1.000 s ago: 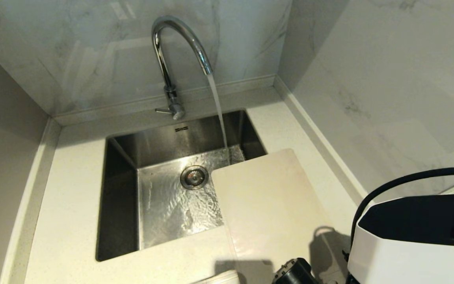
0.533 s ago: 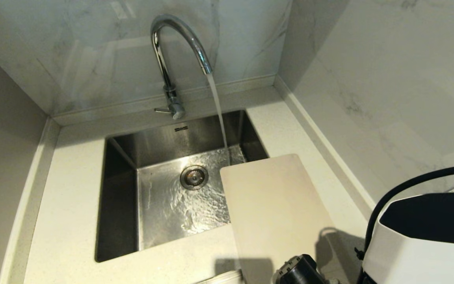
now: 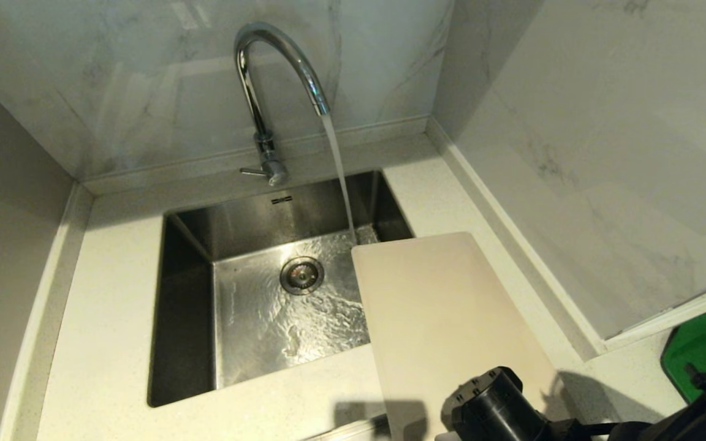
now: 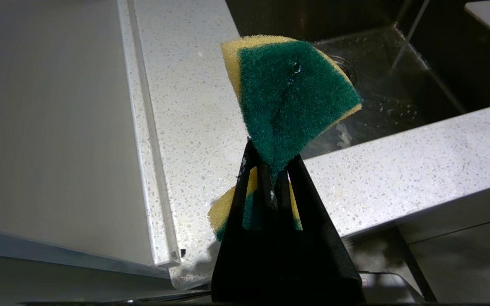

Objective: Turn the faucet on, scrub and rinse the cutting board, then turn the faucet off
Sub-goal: Pick up the cutting board

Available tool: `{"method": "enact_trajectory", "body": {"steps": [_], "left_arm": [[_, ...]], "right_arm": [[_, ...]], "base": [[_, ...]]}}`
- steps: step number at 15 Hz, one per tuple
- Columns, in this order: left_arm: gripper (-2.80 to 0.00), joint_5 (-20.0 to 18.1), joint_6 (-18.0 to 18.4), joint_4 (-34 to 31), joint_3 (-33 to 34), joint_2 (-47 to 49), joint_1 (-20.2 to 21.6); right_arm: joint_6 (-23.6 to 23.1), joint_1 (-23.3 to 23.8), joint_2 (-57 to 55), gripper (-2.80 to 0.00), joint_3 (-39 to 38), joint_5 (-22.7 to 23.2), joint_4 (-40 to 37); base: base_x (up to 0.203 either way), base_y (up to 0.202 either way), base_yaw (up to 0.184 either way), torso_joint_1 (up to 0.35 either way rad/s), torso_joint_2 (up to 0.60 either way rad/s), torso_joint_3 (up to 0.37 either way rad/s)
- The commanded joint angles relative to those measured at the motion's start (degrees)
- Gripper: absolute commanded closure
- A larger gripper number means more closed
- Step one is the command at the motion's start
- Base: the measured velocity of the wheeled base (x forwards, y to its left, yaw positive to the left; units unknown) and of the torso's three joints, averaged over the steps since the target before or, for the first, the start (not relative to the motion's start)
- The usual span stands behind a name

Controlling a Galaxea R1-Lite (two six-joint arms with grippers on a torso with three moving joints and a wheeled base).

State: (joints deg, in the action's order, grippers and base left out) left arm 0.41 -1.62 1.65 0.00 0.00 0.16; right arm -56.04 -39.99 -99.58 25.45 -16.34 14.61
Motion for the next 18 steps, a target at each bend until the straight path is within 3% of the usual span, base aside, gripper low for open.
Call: {"method": "enact_trajectory", "body": {"steps": [1, 7, 11, 18], "left_arm": [[0.0, 0.02, -0.05, 0.02, 0.09, 0.05, 0.02], [0.0, 0.02, -0.05, 0.02, 0.09, 0.09, 0.02], [0.0, 0.02, -0.05, 0.02, 0.09, 0.09, 0.02], [0.0, 0.02, -0.05, 0.02, 0.09, 0.09, 0.02]], "right_arm": [[-0.41, 0.88, 7.37, 0.0, 0.89, -0.62, -0.63], [-3.66, 3.06, 19.76, 0.0, 3.43, -2.07, -13.22], [-9.01, 4.43, 27.21, 0.0, 8.91, -3.02, -24.91], [-23.91, 4.49, 33.85, 0.0, 12.97, -4.7, -26.02]], "base": [[0.0, 0.0, 0.0, 0.0, 0.0, 0.0], [0.0, 0.0, 0.0, 0.0, 0.0, 0.0], [0.0, 0.0, 0.0, 0.0, 0.0, 0.0], [0.0, 0.0, 0.0, 0.0, 0.0, 0.0]]}}
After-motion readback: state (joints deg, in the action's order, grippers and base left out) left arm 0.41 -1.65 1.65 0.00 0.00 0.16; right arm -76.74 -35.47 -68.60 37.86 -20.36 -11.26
